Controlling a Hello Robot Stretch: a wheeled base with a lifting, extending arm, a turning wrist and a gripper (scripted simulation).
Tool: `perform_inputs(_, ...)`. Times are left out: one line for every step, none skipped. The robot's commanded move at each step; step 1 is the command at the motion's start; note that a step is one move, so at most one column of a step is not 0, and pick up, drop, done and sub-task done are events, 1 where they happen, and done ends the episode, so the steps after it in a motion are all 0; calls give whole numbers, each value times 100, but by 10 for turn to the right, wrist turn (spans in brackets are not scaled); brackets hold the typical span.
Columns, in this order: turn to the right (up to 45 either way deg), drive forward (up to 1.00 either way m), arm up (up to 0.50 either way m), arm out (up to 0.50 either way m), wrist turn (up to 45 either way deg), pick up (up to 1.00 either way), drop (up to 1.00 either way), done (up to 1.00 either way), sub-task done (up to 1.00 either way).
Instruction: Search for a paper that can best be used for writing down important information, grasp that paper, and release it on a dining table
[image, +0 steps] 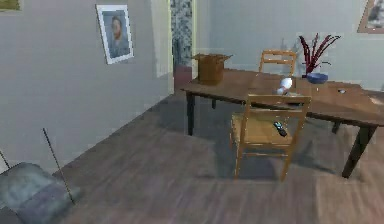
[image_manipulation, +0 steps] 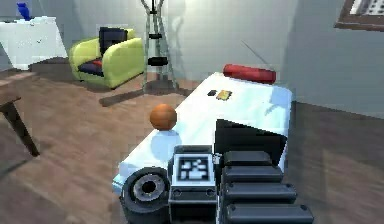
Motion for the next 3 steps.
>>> perform_inputs(0, 100, 0, 0, 0, 0, 0, 0, 0)
perform_inputs(0, 55, 0, 0, 0, 0, 0, 0, 0)
perform_inputs(450, 0, 0, 0, 0, 0, 0, 0, 0)
